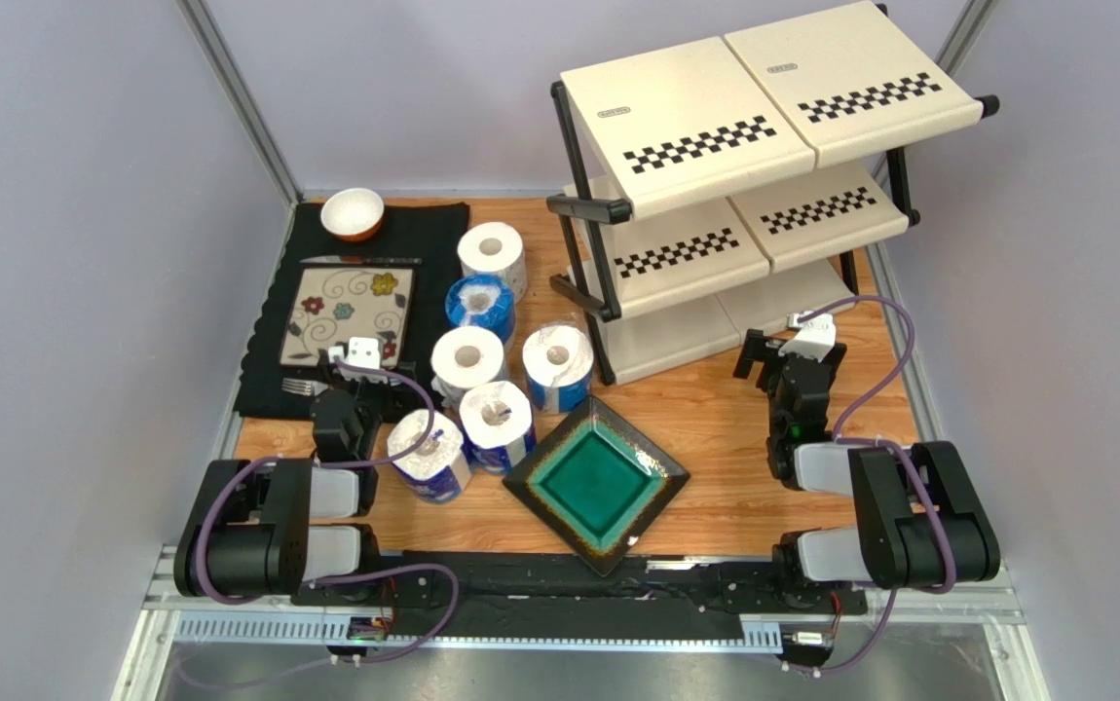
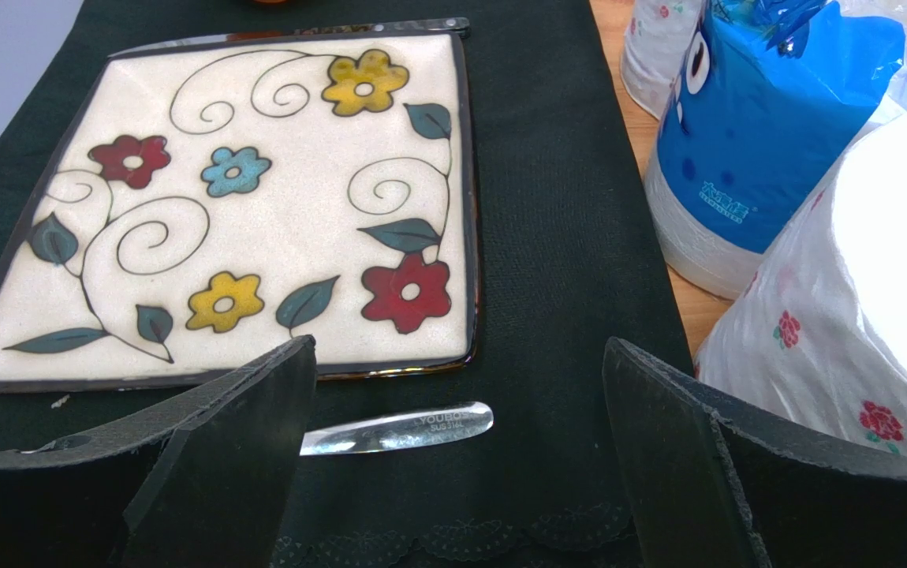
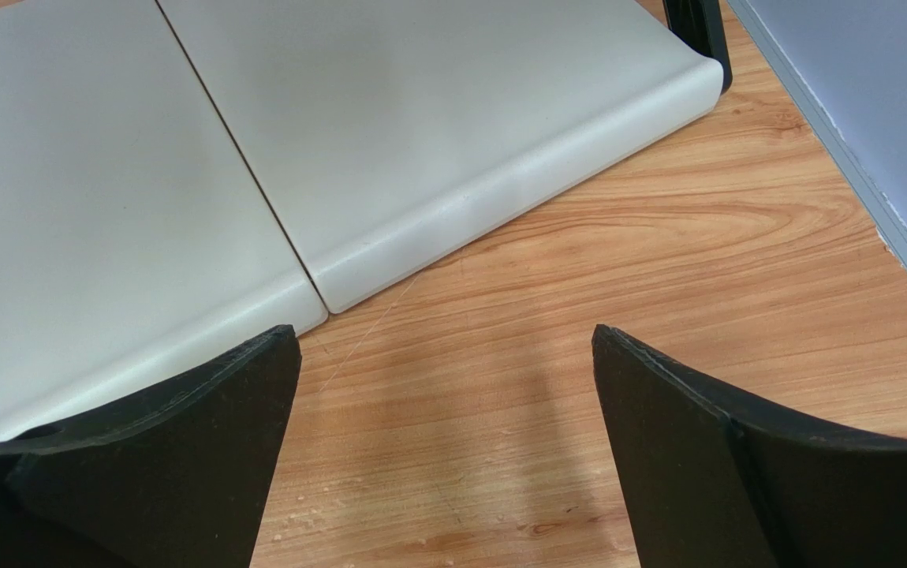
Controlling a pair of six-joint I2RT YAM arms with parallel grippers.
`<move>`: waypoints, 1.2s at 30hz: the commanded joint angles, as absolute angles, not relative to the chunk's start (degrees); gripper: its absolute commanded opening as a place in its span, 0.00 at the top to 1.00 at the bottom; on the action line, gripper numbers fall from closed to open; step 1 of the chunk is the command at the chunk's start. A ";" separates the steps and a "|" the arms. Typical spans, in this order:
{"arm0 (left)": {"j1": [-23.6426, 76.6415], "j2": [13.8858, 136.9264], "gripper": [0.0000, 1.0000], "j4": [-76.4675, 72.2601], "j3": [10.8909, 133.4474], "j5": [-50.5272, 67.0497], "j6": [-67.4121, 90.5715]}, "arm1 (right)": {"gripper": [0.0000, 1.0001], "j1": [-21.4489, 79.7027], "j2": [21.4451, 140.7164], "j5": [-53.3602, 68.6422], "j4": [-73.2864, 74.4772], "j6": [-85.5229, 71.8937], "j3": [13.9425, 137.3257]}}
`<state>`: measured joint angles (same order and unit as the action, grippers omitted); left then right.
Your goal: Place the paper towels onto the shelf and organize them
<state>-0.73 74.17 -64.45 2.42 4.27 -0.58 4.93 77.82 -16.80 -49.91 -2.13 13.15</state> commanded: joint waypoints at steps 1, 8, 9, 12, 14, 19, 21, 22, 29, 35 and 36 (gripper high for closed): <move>-0.61 74.27 0.01 -65.65 -9.05 5.36 -1.14 | 0.00 4.75 77.17 -17.05 -52.12 -2.20 14.33; -0.61 74.27 0.01 -65.65 -9.14 5.36 -1.14 | 0.00 4.66 77.08 -16.96 -52.21 -2.20 14.33; -0.53 74.18 0.01 -65.74 -9.14 5.36 -1.14 | 0.00 4.75 76.99 -16.96 -52.12 -2.20 14.33; -0.97 74.27 0.01 -65.65 -9.14 5.71 -1.05 | 0.00 4.75 77.08 -16.88 -52.12 -2.20 14.33; -1.58 74.27 0.01 -65.74 -9.05 6.85 -0.44 | 0.00 4.66 77.08 -16.79 -52.03 -2.20 14.33; -1.32 73.40 0.01 -65.66 -9.40 3.88 -0.26 | 0.00 4.57 76.99 -16.87 -52.12 -2.20 14.33; -1.32 72.60 0.01 -64.17 -9.14 1.50 1.23 | 0.00 4.57 76.21 -17.22 -52.39 -2.11 14.24; -1.23 71.90 0.01 -62.94 -8.10 0.54 1.40 | 0.00 4.66 73.94 -17.31 -51.34 -2.20 14.50; -1.23 65.22 0.01 -41.15 -0.26 -5.27 4.74 | 0.00 4.66 69.61 -18.46 -29.71 -4.74 23.56; -1.23 62.58 0.01 -30.43 5.27 -6.34 11.68 | 0.00 4.66 64.52 -21.53 -27.17 -8.78 21.53; -1.23 62.40 0.01 -28.93 5.97 -5.28 11.78 | 0.00 4.66 63.99 -22.14 -26.81 -9.22 21.45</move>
<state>-1.21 63.70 -38.54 2.55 -4.99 6.70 4.93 67.20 -18.70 -30.20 -5.69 21.87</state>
